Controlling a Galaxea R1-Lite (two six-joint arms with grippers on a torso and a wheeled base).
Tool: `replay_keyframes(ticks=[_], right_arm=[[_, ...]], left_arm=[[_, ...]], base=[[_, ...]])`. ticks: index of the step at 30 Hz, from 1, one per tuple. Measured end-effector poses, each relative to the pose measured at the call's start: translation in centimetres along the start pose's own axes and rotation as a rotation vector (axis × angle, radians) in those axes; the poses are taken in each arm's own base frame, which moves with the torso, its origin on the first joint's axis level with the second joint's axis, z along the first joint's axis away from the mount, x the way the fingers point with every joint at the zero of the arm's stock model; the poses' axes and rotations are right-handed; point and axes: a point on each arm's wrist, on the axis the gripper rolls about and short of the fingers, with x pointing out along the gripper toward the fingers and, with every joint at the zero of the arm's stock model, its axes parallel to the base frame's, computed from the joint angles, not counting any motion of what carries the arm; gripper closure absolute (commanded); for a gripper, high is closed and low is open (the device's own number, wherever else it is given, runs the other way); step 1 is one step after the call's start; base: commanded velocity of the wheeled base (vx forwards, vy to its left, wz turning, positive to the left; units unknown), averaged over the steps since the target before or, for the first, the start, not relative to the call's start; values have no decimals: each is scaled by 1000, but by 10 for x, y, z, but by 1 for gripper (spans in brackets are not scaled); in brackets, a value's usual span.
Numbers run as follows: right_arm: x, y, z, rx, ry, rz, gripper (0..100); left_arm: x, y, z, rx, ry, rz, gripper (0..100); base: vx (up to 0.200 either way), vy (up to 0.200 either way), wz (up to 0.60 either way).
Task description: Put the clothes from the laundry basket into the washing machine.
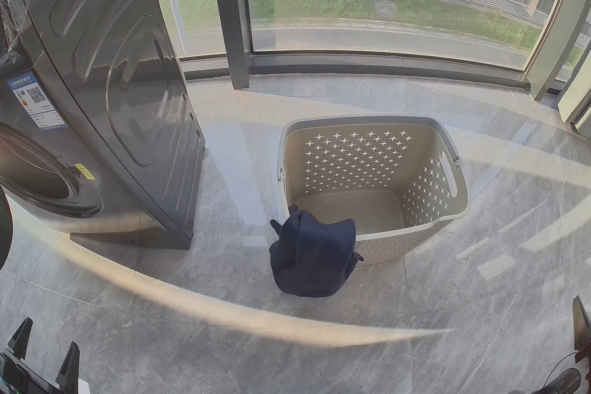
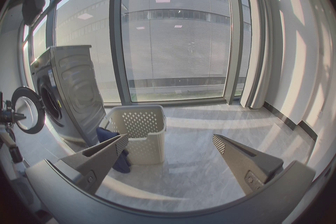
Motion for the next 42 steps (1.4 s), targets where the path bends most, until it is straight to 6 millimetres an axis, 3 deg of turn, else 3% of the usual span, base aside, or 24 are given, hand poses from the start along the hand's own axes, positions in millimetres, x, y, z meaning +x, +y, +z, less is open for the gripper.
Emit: replay_keyframes(ticks=[5,15,24,32,42], right_arm=[[11,1,24,44,37,43,0],[81,10,39,120,214,145,0],[140,39,12,179,453,290,0],[168,79,-15,237,588,420,0],[194,118,-43,225,621,465,0]], left_arm=[[0,0,0,1,0,0,0],[0,0,0,2,0,0,0],[0,0,0,1,1,1,0],[0,0,0,1,1,-1,0],[0,0,0,2,1,-2,0]], base=[[0,0,0],[0,0,0],[0,0,0],[0,0,0],[0,0,0]])
